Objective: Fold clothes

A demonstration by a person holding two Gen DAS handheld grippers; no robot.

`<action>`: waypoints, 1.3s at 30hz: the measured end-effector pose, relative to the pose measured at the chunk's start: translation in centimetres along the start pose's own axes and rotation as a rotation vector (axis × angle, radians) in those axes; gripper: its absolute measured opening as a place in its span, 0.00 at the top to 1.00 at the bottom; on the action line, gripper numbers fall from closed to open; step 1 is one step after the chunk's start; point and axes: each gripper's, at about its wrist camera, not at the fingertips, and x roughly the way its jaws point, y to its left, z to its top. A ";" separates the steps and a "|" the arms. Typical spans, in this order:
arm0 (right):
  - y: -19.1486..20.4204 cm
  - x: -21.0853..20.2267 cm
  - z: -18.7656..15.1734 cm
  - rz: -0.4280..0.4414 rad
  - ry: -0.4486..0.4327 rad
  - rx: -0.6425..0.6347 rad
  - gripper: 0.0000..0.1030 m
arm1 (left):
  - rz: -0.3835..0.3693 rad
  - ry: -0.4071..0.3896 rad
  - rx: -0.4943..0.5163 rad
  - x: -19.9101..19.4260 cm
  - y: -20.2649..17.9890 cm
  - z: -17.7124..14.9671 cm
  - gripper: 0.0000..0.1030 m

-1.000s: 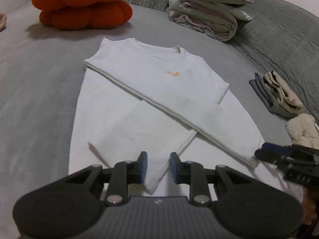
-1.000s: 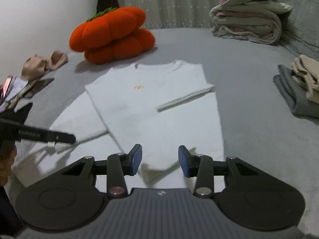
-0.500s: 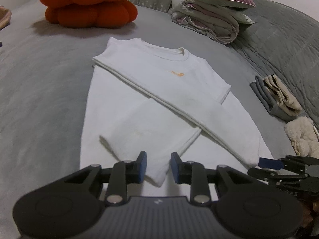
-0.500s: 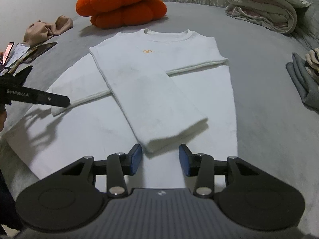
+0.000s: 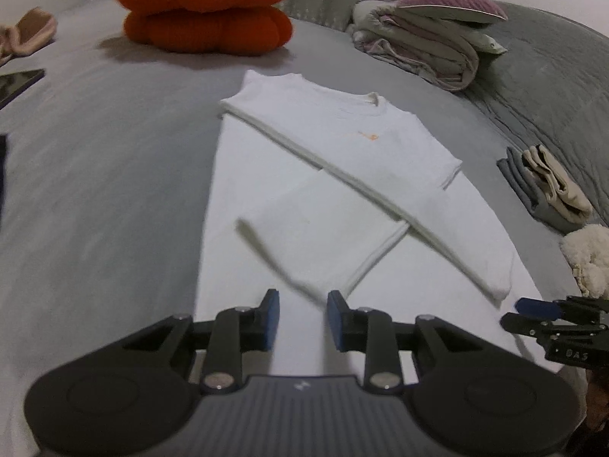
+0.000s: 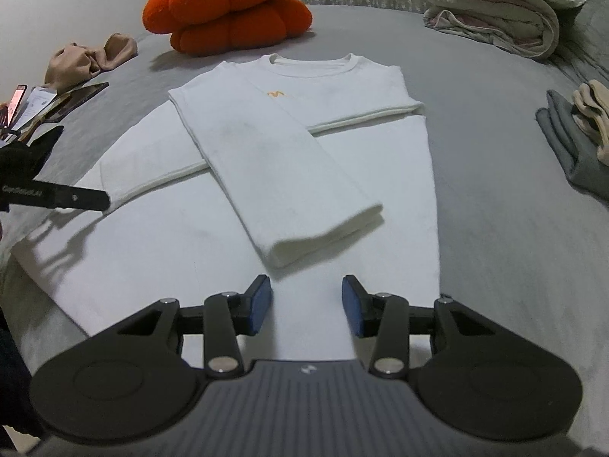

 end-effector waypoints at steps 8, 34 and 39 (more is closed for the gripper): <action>-0.5 -2.6 -2.8 -0.028 -0.009 0.031 0.57 | 0.047 -0.040 0.002 -3.1 1.1 -3.1 0.73; -4.6 -7.9 -7.6 -0.002 -0.064 0.370 0.55 | 0.041 -0.092 -0.117 -7.2 3.8 -5.8 0.63; -6.1 -8.2 -7.6 0.059 -0.097 0.494 0.53 | 0.028 -0.100 -0.151 -7.4 4.3 -5.8 0.65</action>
